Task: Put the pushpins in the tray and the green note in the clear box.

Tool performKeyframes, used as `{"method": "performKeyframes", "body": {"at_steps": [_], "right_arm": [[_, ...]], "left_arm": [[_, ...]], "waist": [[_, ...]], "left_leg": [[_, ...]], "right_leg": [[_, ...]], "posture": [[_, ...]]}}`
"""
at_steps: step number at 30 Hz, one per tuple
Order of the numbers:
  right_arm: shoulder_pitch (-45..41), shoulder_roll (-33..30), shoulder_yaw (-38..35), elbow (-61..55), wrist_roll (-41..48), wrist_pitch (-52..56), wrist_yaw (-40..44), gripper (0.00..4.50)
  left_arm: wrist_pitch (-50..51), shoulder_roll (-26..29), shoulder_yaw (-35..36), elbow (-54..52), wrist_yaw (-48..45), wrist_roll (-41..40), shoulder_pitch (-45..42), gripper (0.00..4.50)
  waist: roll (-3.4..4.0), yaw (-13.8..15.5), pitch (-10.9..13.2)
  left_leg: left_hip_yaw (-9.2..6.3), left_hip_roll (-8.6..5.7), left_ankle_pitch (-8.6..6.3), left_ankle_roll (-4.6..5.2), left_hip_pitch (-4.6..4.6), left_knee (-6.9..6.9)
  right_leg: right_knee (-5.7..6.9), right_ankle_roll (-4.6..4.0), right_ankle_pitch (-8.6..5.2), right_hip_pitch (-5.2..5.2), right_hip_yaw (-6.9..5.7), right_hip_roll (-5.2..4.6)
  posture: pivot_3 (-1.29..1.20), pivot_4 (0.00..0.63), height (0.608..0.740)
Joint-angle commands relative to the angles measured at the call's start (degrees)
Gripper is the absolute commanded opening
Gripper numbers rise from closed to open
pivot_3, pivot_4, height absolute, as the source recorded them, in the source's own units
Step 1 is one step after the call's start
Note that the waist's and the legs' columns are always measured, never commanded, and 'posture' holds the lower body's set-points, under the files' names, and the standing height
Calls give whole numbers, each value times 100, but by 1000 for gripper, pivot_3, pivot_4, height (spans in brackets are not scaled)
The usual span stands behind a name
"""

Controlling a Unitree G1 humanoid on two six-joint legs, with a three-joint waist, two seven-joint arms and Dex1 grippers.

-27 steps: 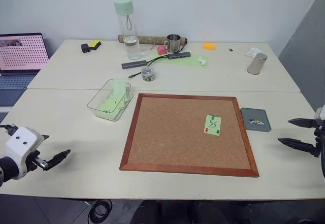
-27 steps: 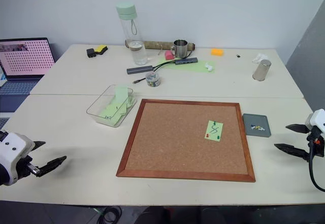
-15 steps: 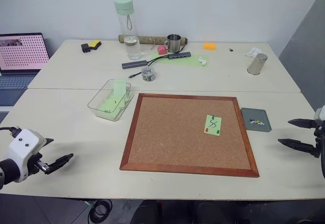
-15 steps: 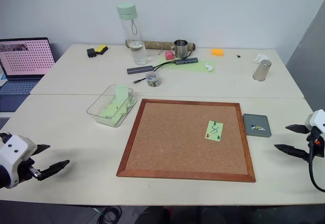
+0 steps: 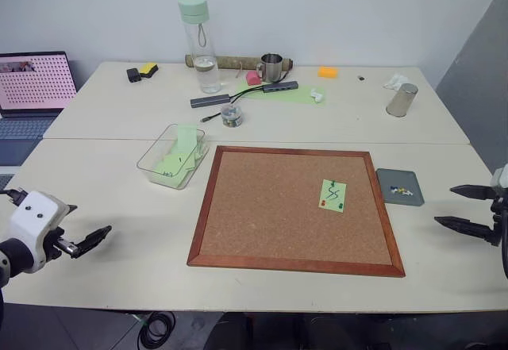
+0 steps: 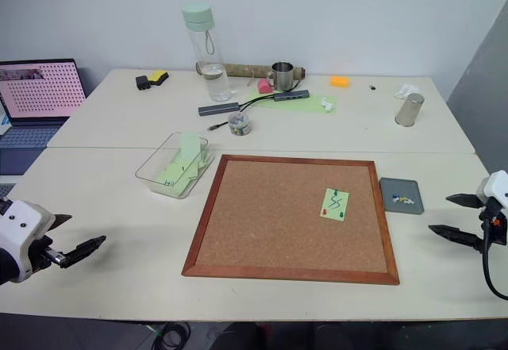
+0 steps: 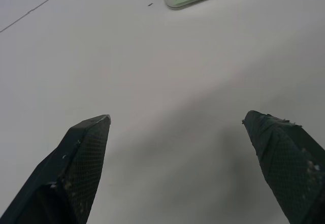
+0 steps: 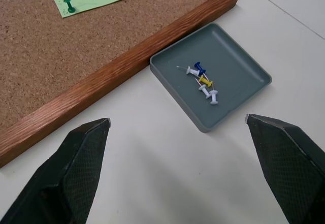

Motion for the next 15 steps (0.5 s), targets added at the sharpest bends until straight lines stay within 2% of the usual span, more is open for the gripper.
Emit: {"method": "performKeyframes", "body": {"at_steps": [1,5,9,15], "right_arm": [[-17,16,-244,-192,92,18,-40,4500],[-39,66,-223,-301,115,82,-88,4500],[-6,123,-137,-547,94,181,-158,4500],[-67,232,-2,-1102,193,367,-222,4500]], "left_arm": [[-67,-17,50,-51,-50,-49,-87,4478],[-21,-24,28,-153,-183,-204,-198,4478],[66,12,-203,-515,-236,-290,-505,3714],[448,-34,-1131,-1473,-421,-526,-1214,2688]], "waist": [[0,0,0],[0,0,0],[0,6,0],[-1,21,0]], "left_leg": [[0,0,0,0,0,0],[-1,0,0,0,0,0],[-1,0,0,0,0,0],[-1,-1,0,0,-2,4]], "right_leg": [[0,0,0,0,-1,0],[0,0,0,0,-1,0],[1,0,0,0,-1,0],[1,0,1,1,0,0]], "posture": [[0,150,740],[0,150,740],[0,150,740],[0,150,740]]}}
